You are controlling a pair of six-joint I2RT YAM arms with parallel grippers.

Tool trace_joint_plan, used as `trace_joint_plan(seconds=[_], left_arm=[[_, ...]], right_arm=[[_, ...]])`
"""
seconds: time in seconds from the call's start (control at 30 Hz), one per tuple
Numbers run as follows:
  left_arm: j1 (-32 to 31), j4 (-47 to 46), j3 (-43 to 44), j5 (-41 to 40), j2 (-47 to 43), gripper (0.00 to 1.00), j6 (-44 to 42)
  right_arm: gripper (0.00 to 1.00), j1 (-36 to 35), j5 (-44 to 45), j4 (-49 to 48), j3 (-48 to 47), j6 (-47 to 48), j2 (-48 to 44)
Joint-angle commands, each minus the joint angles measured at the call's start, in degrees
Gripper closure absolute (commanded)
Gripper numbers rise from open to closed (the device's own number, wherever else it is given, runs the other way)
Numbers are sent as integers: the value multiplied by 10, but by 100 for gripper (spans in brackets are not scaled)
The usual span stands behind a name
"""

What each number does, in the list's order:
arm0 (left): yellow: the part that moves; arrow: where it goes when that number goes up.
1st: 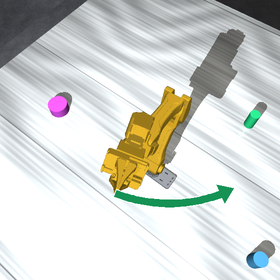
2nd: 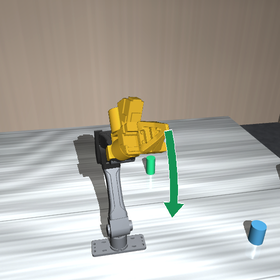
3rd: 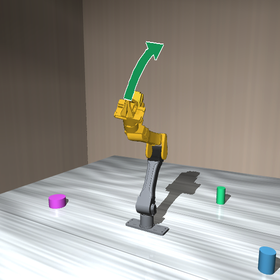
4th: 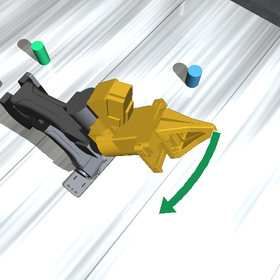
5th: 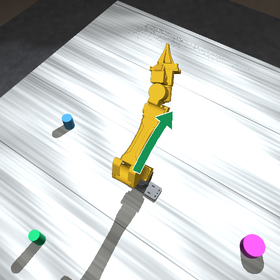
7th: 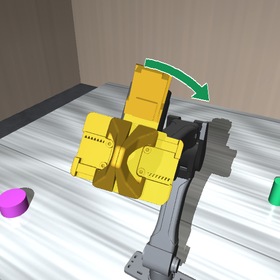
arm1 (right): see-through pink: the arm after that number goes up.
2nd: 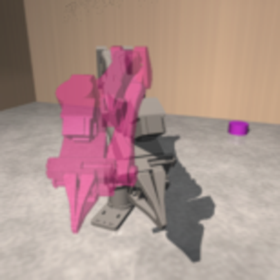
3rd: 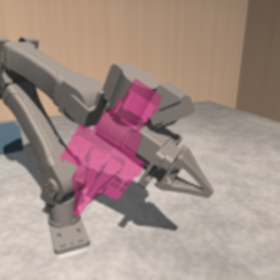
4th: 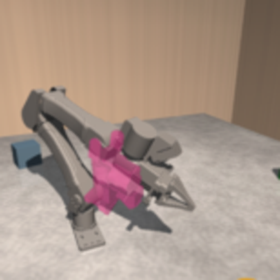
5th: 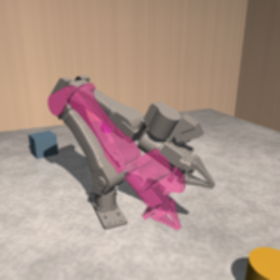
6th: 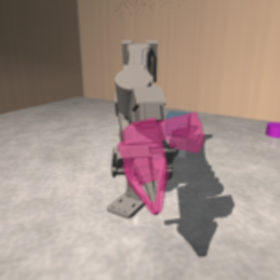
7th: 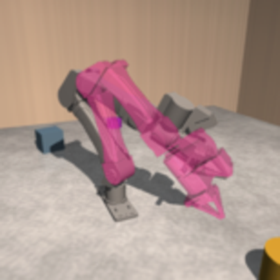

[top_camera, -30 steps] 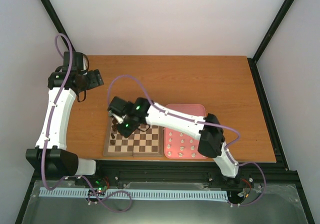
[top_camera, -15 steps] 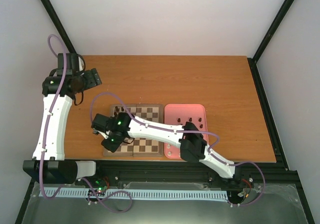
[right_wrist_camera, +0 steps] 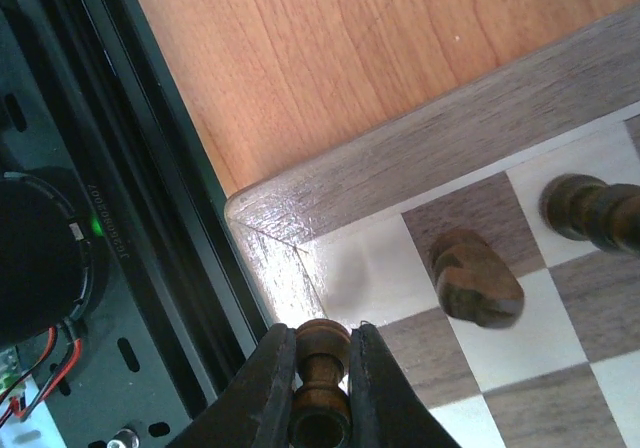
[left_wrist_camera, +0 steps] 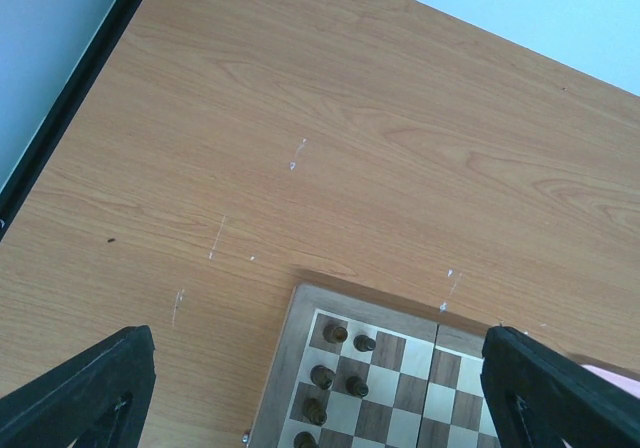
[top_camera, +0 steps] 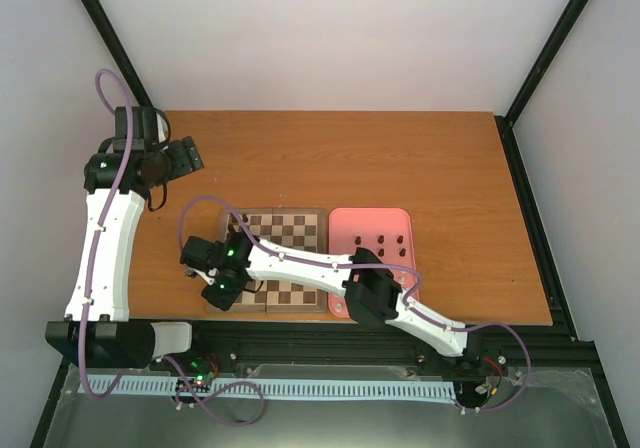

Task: Set up the chess pieces on the board
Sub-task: Place the chess piece on the chessboard.

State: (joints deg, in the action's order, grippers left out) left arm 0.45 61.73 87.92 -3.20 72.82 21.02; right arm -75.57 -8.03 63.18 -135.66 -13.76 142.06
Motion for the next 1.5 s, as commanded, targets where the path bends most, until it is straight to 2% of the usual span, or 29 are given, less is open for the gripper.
trace_joint_plan(seconds=[0.0, 0.53, 1.0, 1.23, 1.47], left_arm=[[-3, 0, 15, 7, -6, 0, -5], [-4, -4, 7, 8, -7, 0, -6], [-3, -6, 10, 8, 3, 0, -7], [-3, -4, 12, 8, 5, 0, -6], [-4, 0, 23, 8, 10, 0, -7]], right_arm=[[97, -6, -9, -8, -26, 4, 16], [96, -6, 26, -25, -27, 12, 35], [82, -5, 25, -19, -25, 25, 34], [71, -5, 25, -33, 16, 32, -13], [68, -6, 30, -14, 23, 32, -57]])
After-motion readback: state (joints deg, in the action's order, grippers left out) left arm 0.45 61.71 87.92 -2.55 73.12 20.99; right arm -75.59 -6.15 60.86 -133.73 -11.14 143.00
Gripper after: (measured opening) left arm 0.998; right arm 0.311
